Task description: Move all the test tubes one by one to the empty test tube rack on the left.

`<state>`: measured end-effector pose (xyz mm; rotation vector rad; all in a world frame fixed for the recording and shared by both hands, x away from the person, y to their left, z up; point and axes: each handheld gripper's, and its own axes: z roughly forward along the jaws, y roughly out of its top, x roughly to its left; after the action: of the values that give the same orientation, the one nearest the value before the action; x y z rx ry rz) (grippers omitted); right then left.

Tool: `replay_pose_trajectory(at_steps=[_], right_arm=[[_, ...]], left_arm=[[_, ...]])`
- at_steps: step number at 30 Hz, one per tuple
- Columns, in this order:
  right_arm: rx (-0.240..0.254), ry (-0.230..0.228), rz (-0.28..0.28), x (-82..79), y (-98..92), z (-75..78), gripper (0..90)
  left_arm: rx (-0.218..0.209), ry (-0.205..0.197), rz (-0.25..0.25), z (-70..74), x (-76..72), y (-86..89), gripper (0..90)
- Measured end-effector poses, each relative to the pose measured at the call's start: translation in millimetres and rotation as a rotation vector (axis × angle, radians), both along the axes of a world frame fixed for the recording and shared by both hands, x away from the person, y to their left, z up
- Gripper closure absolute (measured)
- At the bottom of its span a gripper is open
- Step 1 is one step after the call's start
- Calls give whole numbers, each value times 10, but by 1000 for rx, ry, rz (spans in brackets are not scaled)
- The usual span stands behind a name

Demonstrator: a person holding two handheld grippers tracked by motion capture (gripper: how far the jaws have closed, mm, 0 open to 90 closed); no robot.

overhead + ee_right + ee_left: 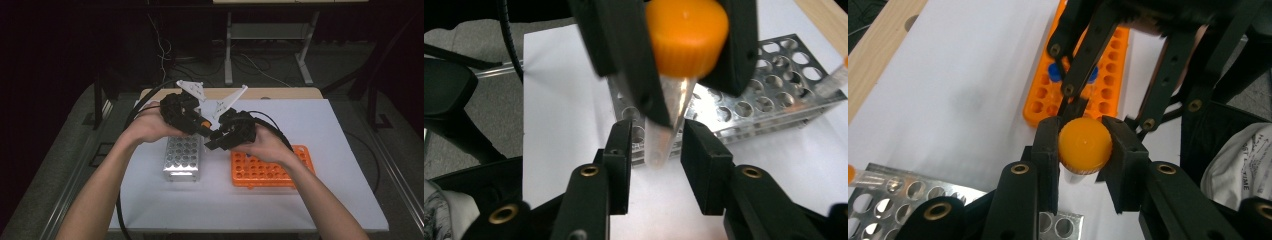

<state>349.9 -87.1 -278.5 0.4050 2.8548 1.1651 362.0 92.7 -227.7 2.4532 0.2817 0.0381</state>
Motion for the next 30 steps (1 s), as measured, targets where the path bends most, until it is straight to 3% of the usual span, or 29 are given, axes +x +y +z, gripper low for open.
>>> replay_pose_trajectory(at_steps=[5,12,15,20,30], right_arm=[[21,-17,-41,3,-165,44,555],[55,-8,-137,14,-432,61,357],[52,3,-173,9,-519,64,174],[55,7,-229,-30,-669,42,5],[95,-1,-314,-160,-1072,-3,1]], left_arm=[[8,-4,22,7,87,29,686],[9,-27,61,27,239,88,685],[3,-27,82,36,299,125,685],[2,-25,116,39,400,190,686],[-14,-36,183,33,645,300,686]])
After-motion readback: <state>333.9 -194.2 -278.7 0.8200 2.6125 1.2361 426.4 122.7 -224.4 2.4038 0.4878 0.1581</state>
